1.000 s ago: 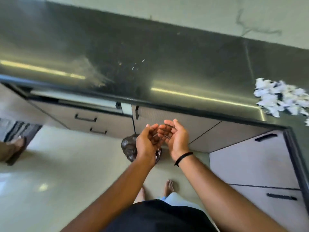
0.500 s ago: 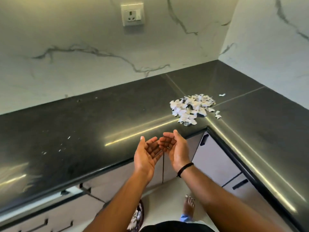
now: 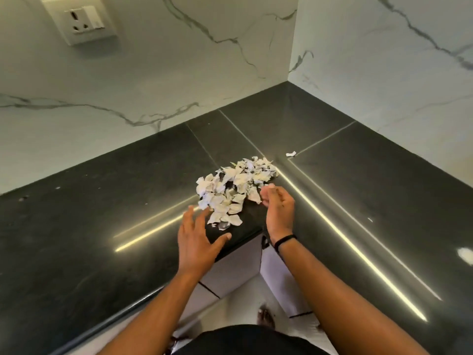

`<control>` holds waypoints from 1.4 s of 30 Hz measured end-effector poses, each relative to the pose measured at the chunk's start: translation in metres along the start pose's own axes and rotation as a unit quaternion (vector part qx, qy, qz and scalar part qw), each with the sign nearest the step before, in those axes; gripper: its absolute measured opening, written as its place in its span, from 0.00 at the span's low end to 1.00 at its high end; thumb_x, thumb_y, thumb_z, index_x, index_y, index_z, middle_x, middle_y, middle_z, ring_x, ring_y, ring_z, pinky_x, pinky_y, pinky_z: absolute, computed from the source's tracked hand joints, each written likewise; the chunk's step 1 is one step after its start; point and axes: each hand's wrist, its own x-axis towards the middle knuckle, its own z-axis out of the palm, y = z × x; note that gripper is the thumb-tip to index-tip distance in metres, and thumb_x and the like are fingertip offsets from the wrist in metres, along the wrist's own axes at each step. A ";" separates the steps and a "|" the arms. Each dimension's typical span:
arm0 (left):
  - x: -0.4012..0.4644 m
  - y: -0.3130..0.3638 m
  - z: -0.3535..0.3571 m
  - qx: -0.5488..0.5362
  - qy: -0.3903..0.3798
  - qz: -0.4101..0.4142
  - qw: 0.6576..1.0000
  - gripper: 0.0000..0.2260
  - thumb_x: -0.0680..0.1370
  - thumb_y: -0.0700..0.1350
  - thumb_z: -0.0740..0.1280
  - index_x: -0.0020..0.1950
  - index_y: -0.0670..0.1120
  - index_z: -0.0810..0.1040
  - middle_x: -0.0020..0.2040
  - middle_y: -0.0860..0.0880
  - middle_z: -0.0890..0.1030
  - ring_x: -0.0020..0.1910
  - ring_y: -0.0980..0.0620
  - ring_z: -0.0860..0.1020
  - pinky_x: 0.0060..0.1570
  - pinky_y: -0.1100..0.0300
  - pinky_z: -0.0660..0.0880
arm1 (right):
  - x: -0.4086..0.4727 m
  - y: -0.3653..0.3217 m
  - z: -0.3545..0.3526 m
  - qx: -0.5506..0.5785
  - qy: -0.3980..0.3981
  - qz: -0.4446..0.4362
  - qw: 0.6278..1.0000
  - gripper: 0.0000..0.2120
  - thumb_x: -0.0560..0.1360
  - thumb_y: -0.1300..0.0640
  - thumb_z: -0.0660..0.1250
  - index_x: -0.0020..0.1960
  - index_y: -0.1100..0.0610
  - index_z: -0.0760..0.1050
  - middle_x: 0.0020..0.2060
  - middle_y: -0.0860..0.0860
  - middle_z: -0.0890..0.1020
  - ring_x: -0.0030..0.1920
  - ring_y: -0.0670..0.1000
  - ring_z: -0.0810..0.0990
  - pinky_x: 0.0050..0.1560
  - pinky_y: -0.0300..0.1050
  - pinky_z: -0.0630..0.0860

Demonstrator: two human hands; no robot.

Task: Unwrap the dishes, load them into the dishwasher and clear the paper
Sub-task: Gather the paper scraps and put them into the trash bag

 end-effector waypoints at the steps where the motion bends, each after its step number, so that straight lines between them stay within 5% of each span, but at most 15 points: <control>1: 0.004 -0.002 0.001 0.021 -0.027 -0.019 0.999 0.46 0.69 0.65 0.75 0.81 0.55 0.56 0.82 0.45 0.50 0.81 0.44 0.49 0.77 0.46 0.50 | 0.012 0.004 -0.004 -0.045 0.020 -0.035 0.998 0.10 0.80 0.51 0.63 0.49 0.53 0.81 0.49 0.53 0.83 0.54 0.52 0.81 0.59 0.51 0.76; 3: 0.016 -0.004 0.007 0.023 -0.062 -0.047 0.997 0.55 0.66 0.69 0.75 0.82 0.56 0.46 0.83 0.46 0.43 0.81 0.44 0.43 0.77 0.45 0.45 | 0.034 0.016 -0.008 -0.151 0.030 -0.080 0.985 0.16 0.80 0.48 0.61 0.60 0.55 0.79 0.61 0.53 0.78 0.65 0.54 0.75 0.68 0.52 0.71; 6: 0.038 -0.005 0.014 0.006 -0.080 -0.069 0.994 0.59 0.63 0.70 0.76 0.82 0.57 0.41 0.83 0.44 0.42 0.81 0.43 0.42 0.79 0.43 0.45 | 0.050 0.033 -0.002 -0.274 -0.027 -0.035 0.961 0.26 0.83 0.46 0.58 0.78 0.56 0.63 0.79 0.58 0.60 0.80 0.58 0.52 0.80 0.54 0.51; 10: 0.059 -0.003 0.027 -0.019 -0.088 -0.074 0.993 0.63 0.60 0.71 0.76 0.82 0.56 0.40 0.83 0.45 0.41 0.81 0.46 0.39 0.79 0.45 0.42 | 0.051 0.051 0.009 -0.393 -0.110 -0.070 0.910 0.31 0.84 0.43 0.54 0.82 0.56 0.52 0.82 0.57 0.49 0.81 0.56 0.41 0.81 0.54 0.42; 15: 0.087 0.001 0.033 -0.041 -0.092 -0.057 0.993 0.66 0.56 0.72 0.77 0.81 0.59 0.38 0.82 0.48 0.39 0.81 0.48 0.37 0.79 0.46 0.40 | 0.071 0.053 0.017 -0.324 -0.178 -0.097 0.924 0.31 0.83 0.43 0.57 0.82 0.52 0.53 0.82 0.50 0.45 0.81 0.47 0.38 0.81 0.54 0.46; 19: 0.110 0.008 0.035 -0.056 -0.099 -0.036 0.993 0.66 0.56 0.69 0.80 0.82 0.58 0.40 0.82 0.47 0.39 0.81 0.49 0.37 0.79 0.44 0.41 | 0.111 0.047 0.006 -0.392 -0.059 -0.161 0.904 0.35 0.79 0.34 0.53 0.80 0.51 0.58 0.82 0.53 0.49 0.82 0.53 0.42 0.80 0.57 0.44; 23: 0.127 0.009 0.036 -0.082 -0.122 -0.012 0.989 0.67 0.53 0.71 0.78 0.81 0.60 0.41 0.82 0.49 0.37 0.80 0.50 0.35 0.79 0.42 0.42 | 0.163 0.035 0.003 -0.432 -0.010 -0.101 0.896 0.42 0.76 0.28 0.49 0.81 0.53 0.54 0.82 0.57 0.47 0.81 0.58 0.42 0.79 0.59 0.42; 29: 0.147 0.009 0.037 -0.143 -0.137 0.008 0.980 0.63 0.56 0.74 0.76 0.81 0.62 0.43 0.83 0.52 0.40 0.81 0.51 0.38 0.78 0.38 0.48 | 0.202 0.038 0.008 -0.490 -0.131 -0.086 0.857 0.36 0.82 0.36 0.52 0.82 0.56 0.52 0.82 0.55 0.51 0.81 0.54 0.46 0.80 0.56 0.44; 35: 0.154 0.002 0.043 -0.199 -0.092 -0.010 0.976 0.41 0.74 0.72 0.61 0.82 0.59 0.49 0.83 0.55 0.47 0.81 0.56 0.45 0.79 0.41 0.51 | 0.170 0.032 0.020 -0.392 -0.265 -0.122 0.873 0.43 0.77 0.32 0.62 0.82 0.52 0.53 0.81 0.51 0.54 0.81 0.50 0.50 0.80 0.55 0.51; 42: 0.168 0.011 0.046 -0.191 -0.101 0.000 0.976 0.32 0.81 0.64 0.54 0.82 0.55 0.52 0.83 0.55 0.50 0.81 0.57 0.46 0.79 0.46 0.41 | 0.145 0.054 0.039 -0.487 -0.311 -0.265 0.772 0.58 0.62 0.22 0.68 0.82 0.46 0.49 0.82 0.52 0.42 0.81 0.57 0.37 0.79 0.65 0.49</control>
